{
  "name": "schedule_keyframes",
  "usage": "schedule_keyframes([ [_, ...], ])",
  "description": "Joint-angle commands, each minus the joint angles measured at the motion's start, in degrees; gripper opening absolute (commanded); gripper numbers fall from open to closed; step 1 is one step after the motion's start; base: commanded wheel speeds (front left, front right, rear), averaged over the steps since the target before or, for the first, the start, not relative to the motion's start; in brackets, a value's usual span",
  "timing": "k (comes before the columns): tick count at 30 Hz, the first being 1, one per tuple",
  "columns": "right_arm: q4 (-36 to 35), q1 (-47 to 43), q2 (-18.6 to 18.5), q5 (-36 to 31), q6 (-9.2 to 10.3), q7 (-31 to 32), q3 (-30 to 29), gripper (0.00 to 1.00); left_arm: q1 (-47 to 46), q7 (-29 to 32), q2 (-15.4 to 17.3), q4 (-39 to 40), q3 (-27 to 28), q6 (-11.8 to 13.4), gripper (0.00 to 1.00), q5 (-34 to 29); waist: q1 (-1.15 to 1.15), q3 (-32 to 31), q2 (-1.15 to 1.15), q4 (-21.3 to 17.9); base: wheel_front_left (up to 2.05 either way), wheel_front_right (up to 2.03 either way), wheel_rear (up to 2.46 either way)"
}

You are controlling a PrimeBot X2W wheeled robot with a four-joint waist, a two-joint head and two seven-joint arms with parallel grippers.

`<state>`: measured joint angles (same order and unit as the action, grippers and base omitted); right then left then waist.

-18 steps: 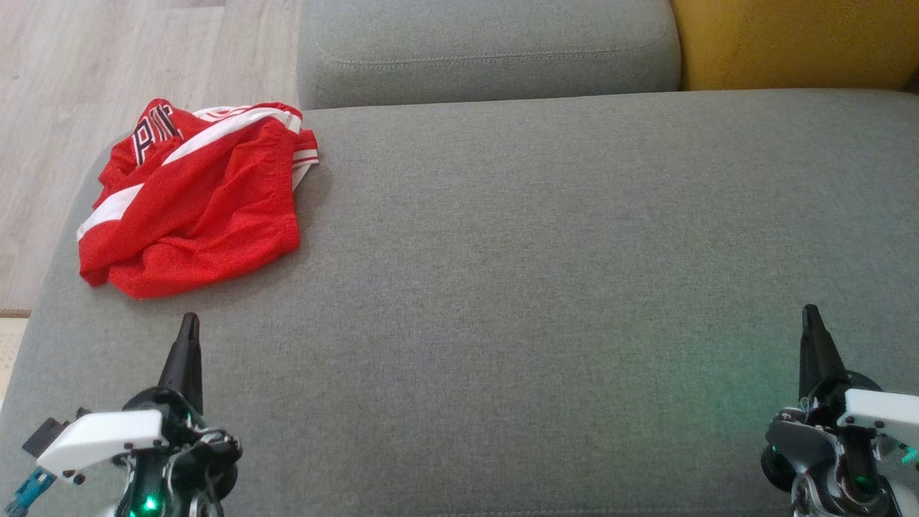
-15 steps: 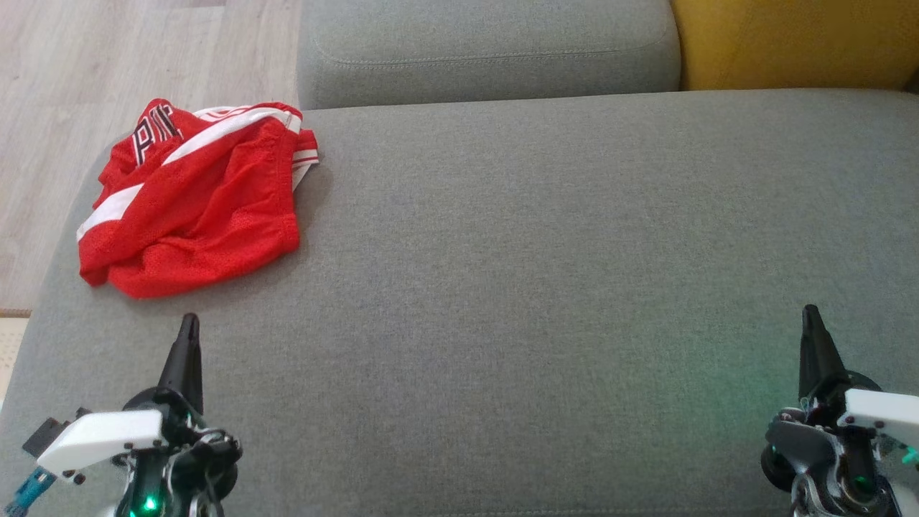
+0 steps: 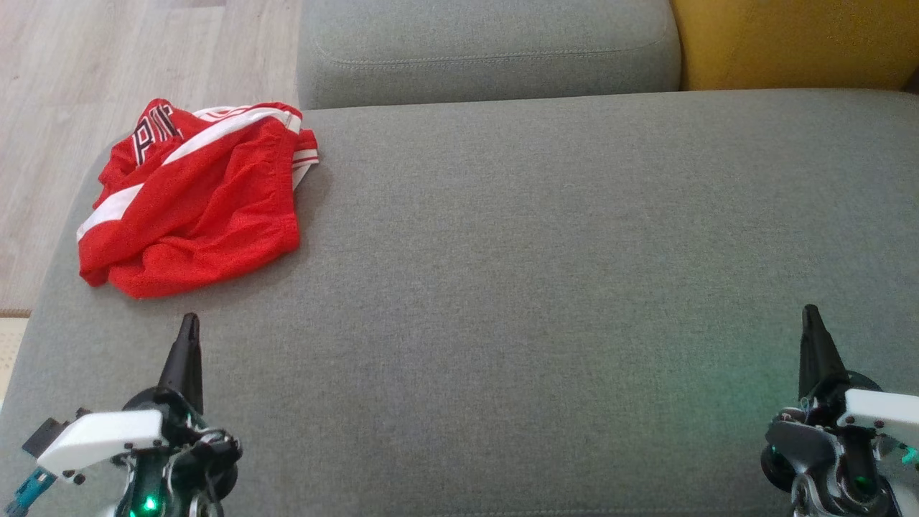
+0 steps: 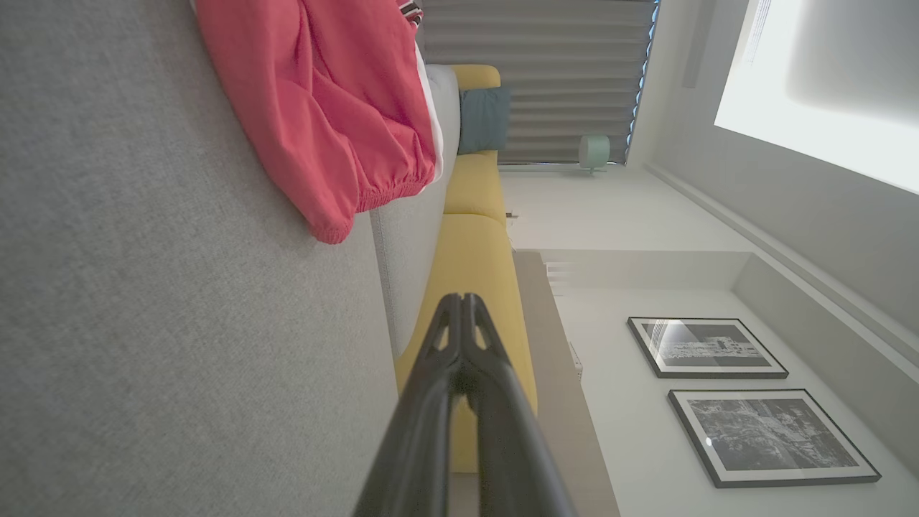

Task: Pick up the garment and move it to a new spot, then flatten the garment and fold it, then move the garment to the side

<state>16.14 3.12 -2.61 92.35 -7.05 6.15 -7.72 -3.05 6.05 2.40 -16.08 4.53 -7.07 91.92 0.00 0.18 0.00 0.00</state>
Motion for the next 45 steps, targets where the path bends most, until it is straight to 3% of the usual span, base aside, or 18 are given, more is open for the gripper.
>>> schedule_keyframes([
  [1, -2.12, 3.07, -0.27, -0.17, -0.44, 0.33, 1.21, 0.00, -3.13, 0.42, 0.48, 2.05, 1.97, -0.42, 0.00, 0.27, 0.00, 0.00, 0.00, 0.00, 0.00, 0.00, 0.00],
  [40, -2.12, 3.07, -0.27, -0.17, -0.44, 0.33, 1.21, 0.00, -3.13, 0.42, 0.48, 2.05, 1.97, -0.42, 0.00, 0.27, 0.00, 0.00, 0.00, 0.00, 0.00, 0.00, 0.00],
  [41, 0.02, 0.00, 0.01, 0.00, 0.00, 0.00, 0.00, 1.00, 0.00, 0.00, 0.00, -0.03, -0.01, 0.01, 1.00, 0.00, 0.00, 0.00, 0.00, 0.00, 0.00, 0.00, 0.00],
  [45, 3.43, -1.86, 0.35, -0.01, 0.01, -0.03, 0.17, 1.00, 2.14, -0.12, -0.50, -3.49, -0.22, 0.10, 1.00, -0.01, 0.00, 0.00, 0.00, 0.00, 0.00, 0.00, 0.00],
])
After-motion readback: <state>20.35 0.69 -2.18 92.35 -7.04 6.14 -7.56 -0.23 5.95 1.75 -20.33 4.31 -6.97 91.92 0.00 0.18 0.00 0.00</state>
